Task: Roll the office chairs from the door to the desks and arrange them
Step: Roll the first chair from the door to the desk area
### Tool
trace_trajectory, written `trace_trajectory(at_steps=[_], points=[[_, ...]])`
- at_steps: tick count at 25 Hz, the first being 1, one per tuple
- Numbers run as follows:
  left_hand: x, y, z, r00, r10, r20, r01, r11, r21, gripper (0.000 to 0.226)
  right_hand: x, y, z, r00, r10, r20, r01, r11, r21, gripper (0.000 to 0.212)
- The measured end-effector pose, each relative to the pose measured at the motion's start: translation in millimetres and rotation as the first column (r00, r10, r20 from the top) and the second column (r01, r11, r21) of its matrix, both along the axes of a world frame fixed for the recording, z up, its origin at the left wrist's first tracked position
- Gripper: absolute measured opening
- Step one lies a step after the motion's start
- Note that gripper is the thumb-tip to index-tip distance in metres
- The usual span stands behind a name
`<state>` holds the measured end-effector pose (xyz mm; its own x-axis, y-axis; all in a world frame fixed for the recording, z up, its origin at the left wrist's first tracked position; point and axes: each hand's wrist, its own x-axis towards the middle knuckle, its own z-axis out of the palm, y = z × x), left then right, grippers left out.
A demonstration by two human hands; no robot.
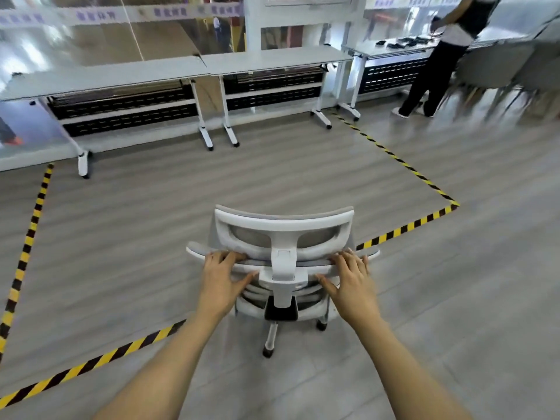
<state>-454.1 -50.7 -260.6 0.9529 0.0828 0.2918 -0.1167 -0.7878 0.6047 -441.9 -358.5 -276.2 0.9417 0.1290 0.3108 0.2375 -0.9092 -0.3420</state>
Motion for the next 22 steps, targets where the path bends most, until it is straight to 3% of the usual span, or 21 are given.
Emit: trace_trajectory(at_steps=[6, 10, 13, 22], points=[[219, -72, -3, 0.996, -0.081, 0.038, 0.08, 0.997, 0.022, 0.041, 217, -82, -1, 0.999, -0.013, -0.036, 0.015, 0.997, 0.07, 0.062], [358, -130, -6, 0.999, -0.032, 0.036, 0.032, 0.999, 0.022, 0.038, 369, -136, -2, 1.0, 0.002, -0.023, 0.0, 0.998, 0.064, 0.053], [468, -167, -3, 0.999, -0.001, 0.032, 0.001, 1.0, 0.015, 0.037, 487, -169, 3, 0.998, 0.038, -0.043, -0.036, 0.999, 0.04, 0.06], [780, -215, -2, 0.998, -0.012, 0.063, 0.011, 1.0, 0.023, 0.036, 802, -221, 2, 0.998, 0.052, -0.017, -0.051, 0.997, 0.061, 0.056]])
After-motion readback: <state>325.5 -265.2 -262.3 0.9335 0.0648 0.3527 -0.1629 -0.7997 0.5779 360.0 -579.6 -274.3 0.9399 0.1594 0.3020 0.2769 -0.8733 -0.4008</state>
